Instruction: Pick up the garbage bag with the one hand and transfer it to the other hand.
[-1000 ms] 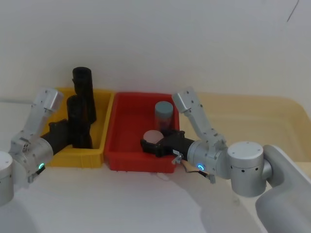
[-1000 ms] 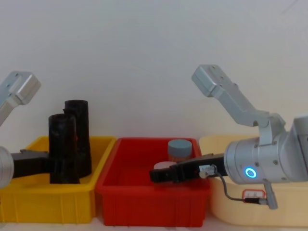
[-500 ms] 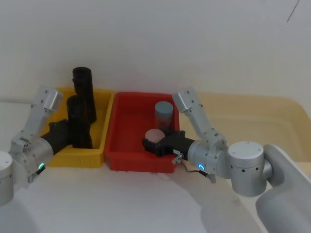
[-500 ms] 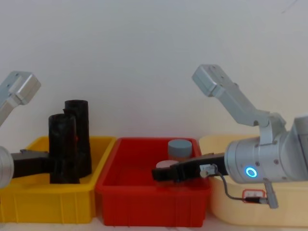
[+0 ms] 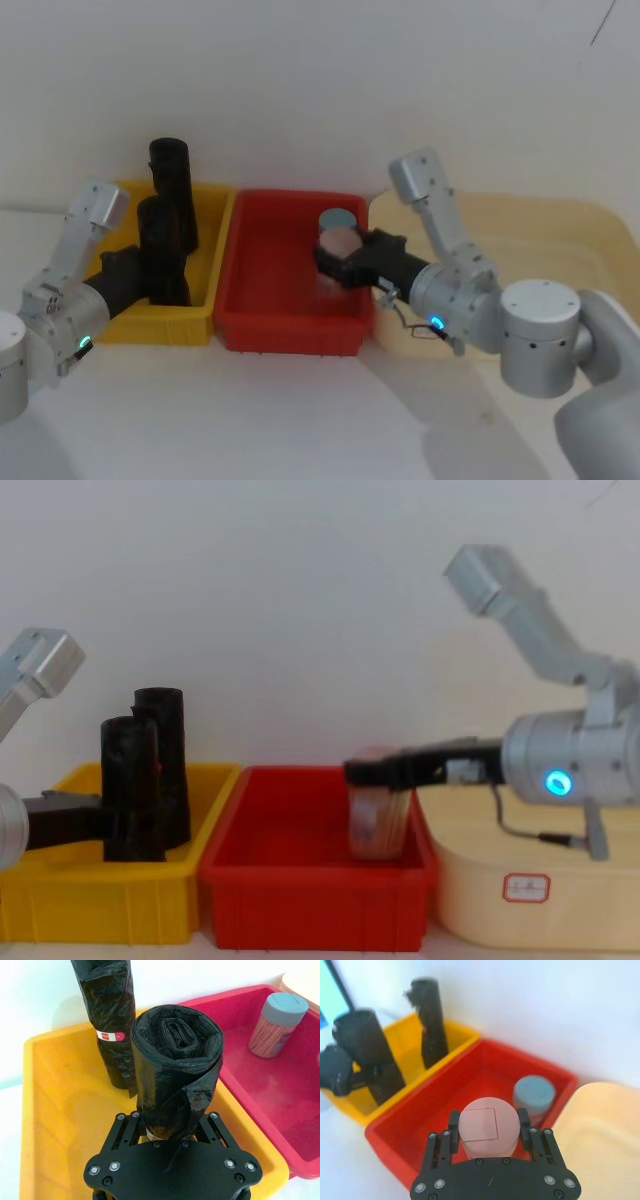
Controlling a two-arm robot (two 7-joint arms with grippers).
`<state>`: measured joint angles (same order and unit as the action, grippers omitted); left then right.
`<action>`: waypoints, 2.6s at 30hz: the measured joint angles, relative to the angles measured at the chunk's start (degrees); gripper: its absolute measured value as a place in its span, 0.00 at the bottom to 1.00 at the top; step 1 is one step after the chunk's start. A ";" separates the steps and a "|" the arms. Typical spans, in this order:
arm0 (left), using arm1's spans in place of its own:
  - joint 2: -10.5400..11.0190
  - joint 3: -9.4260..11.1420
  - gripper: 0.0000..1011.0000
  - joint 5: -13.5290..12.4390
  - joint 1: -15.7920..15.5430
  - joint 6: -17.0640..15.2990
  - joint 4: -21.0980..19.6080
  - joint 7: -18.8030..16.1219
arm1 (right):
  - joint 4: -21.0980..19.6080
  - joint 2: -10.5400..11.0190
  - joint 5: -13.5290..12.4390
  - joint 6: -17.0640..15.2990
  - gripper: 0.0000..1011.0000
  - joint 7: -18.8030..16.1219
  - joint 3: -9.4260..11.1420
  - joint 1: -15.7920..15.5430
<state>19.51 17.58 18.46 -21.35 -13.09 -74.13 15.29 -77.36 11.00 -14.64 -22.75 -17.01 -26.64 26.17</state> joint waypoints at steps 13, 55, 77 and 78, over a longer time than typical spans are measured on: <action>0.00 0.00 0.40 0.00 0.00 0.00 0.00 0.00 | -8.67 2.18 0.02 1.04 0.65 4.98 6.32 -3.75; 0.00 0.00 0.40 0.00 0.00 0.01 0.00 0.00 | 1.82 4.66 3.39 -2.93 0.74 16.51 18.75 -5.86; -0.81 -1.16 0.40 0.09 -1.26 0.44 -2.81 -0.25 | 5.48 4.44 4.05 -2.65 0.99 16.87 19.03 -4.68; -0.93 -1.34 0.40 0.23 -1.60 0.30 -3.47 -0.24 | 5.58 4.43 4.06 -2.65 0.99 16.89 19.04 -4.65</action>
<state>18.58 16.24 18.69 -22.94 -12.79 -77.60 15.05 -71.78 15.43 -10.58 -25.40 -0.12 -7.60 21.52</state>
